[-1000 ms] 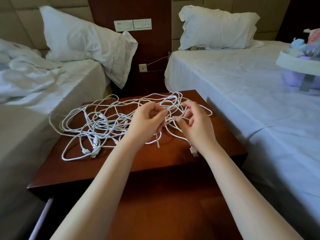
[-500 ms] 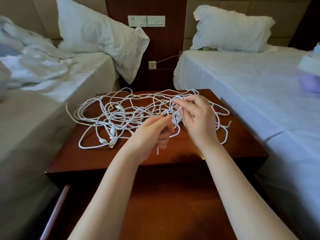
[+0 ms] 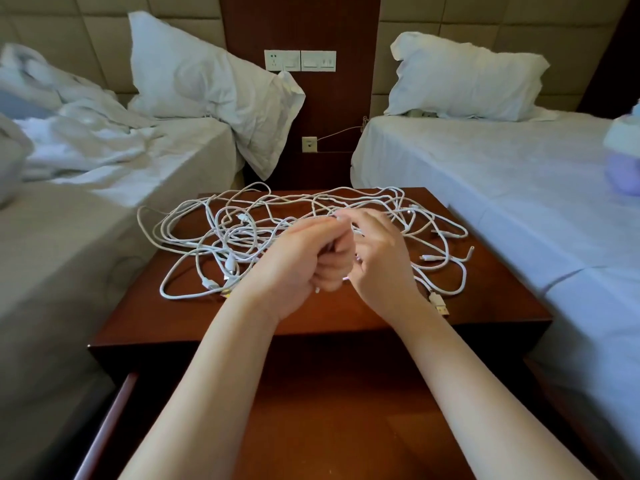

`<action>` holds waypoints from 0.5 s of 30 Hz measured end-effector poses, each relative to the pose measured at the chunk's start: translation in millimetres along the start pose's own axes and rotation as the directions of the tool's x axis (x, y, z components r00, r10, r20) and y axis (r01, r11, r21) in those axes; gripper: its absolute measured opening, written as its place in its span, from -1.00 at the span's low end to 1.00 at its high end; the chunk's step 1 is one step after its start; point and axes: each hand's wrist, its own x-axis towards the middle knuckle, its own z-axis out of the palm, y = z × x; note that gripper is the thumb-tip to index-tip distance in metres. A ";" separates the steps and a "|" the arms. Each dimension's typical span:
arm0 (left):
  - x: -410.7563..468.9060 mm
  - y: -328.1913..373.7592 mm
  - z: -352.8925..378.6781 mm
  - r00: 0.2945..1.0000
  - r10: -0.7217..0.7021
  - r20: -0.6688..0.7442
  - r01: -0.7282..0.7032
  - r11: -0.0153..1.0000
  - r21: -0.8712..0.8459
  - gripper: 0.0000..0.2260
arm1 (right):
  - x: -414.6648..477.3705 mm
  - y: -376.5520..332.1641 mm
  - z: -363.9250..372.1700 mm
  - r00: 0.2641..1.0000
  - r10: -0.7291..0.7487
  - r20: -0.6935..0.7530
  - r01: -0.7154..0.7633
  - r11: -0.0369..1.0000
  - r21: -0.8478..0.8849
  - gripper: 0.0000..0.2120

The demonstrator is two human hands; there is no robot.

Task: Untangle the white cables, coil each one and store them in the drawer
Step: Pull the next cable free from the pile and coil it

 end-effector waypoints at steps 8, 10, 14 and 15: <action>4.5 2.3 -21.4 0.848 0.314 -0.427 -0.313 0.947 0.073 -0.69 | -10.4 -21.6 6.6 0.958 0.016 0.286 -0.048 0.993 0.104 -0.79; 4.1 -2.1 -27.8 0.784 0.376 -0.493 -0.299 0.926 0.231 -0.71 | -9.3 -19.0 5.0 0.950 0.062 0.305 -0.093 0.992 0.088 -0.75; 4.1 -10.4 -40.7 0.613 0.592 -0.524 -0.226 0.766 0.601 -0.76 | -11.0 -15.2 5.5 0.954 0.118 0.274 -0.151 0.983 0.103 -0.76; 4.6 -12.4 -43.5 0.591 0.625 -0.509 -0.204 0.727 0.656 -0.75 | -11.5 -13.9 5.9 0.960 0.147 0.237 -0.179 0.977 0.117 -0.77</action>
